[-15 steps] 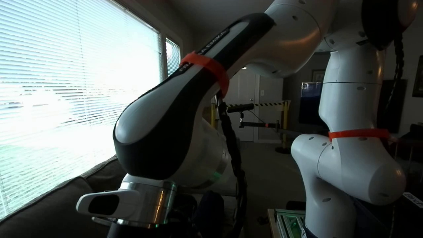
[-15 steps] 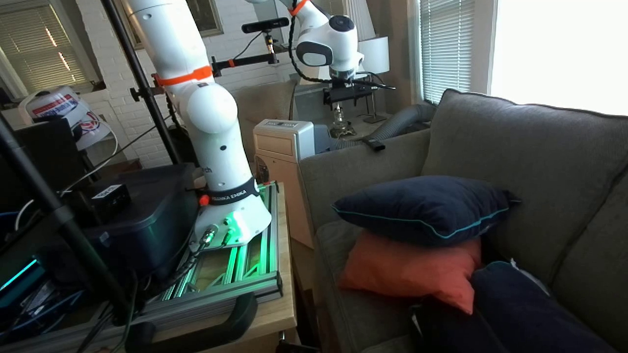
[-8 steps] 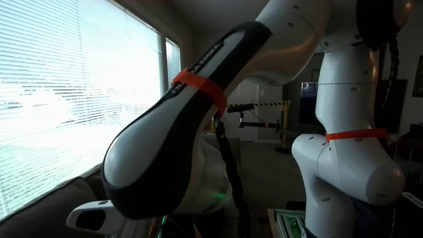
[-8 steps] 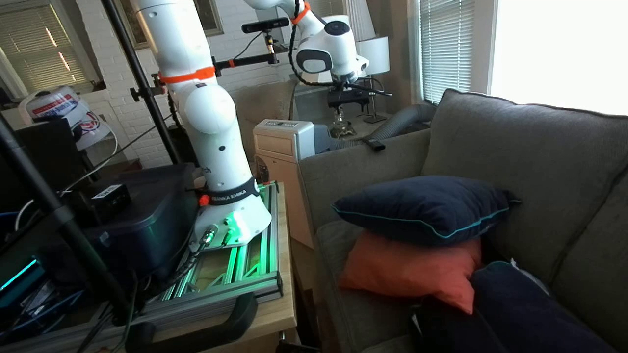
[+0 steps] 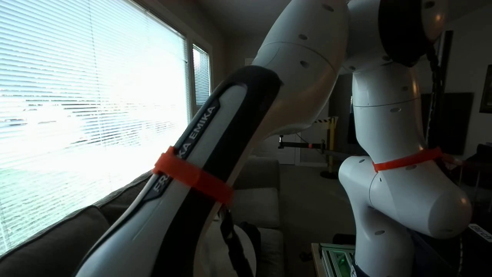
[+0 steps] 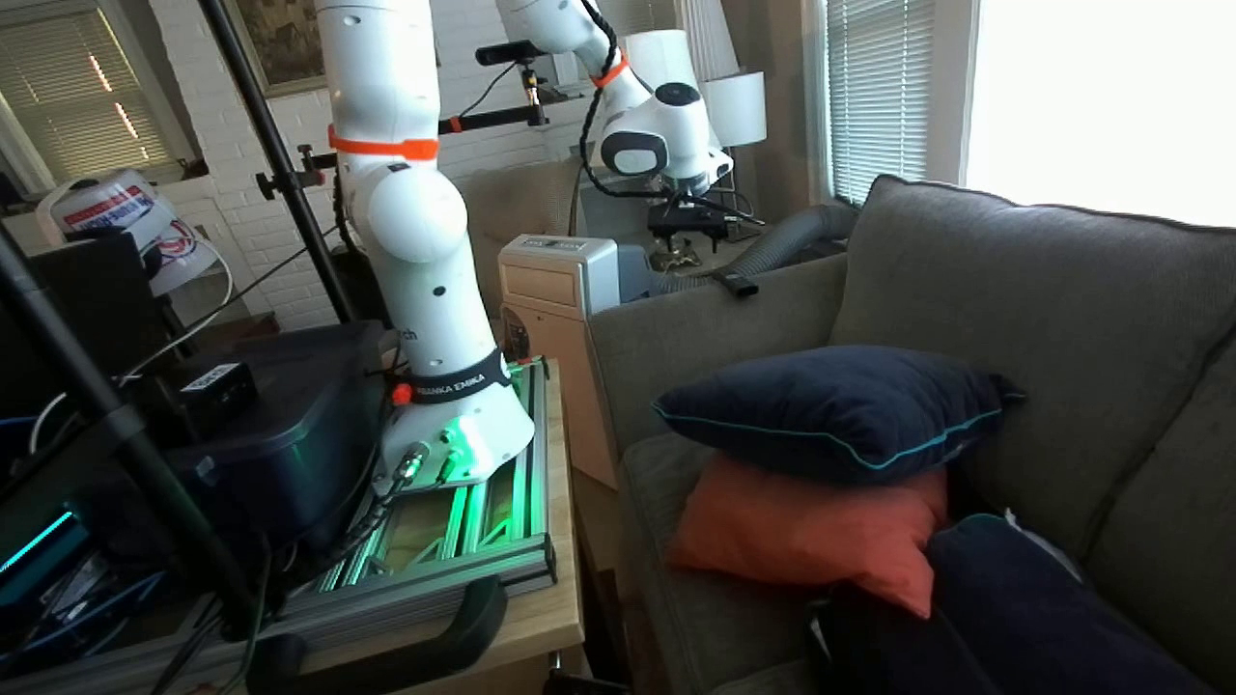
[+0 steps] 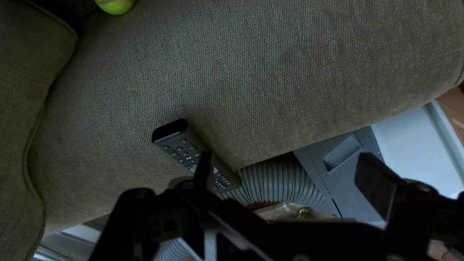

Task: Put the remote on the pillow

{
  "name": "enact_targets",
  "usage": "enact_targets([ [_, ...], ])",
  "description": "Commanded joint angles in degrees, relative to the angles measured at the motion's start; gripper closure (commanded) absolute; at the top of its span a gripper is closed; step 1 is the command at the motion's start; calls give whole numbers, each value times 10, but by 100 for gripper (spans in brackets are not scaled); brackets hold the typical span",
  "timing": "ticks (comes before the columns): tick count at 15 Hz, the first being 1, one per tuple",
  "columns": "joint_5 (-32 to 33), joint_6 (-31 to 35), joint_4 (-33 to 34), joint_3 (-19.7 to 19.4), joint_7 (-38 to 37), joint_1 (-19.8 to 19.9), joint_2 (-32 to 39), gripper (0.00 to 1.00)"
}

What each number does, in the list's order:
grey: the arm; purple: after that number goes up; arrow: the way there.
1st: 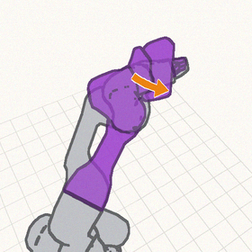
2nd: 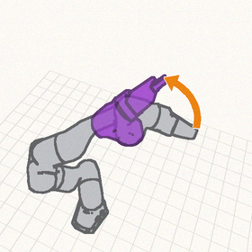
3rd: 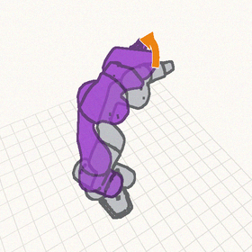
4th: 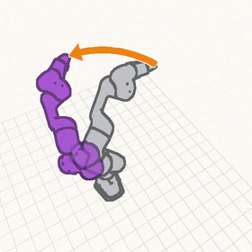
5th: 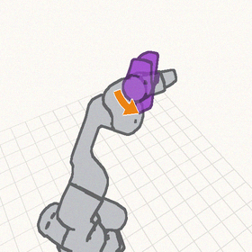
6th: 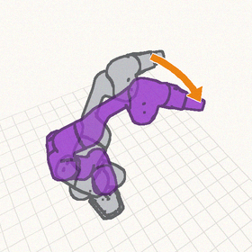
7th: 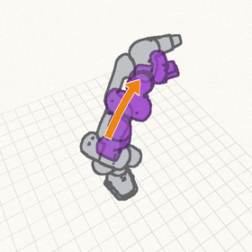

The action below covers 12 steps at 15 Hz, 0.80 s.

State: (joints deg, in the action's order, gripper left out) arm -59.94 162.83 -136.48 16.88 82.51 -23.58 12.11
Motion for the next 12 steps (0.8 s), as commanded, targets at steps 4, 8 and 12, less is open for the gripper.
enact_targets([
  [4, 28, 27, 75, 2, 7, -27, 89, 0],
  [8, 70, 32, 101, -9, 9, -47, 120, 0],
  [12, 57, 22, 94, -3, 9, -41, 110, 0],
])
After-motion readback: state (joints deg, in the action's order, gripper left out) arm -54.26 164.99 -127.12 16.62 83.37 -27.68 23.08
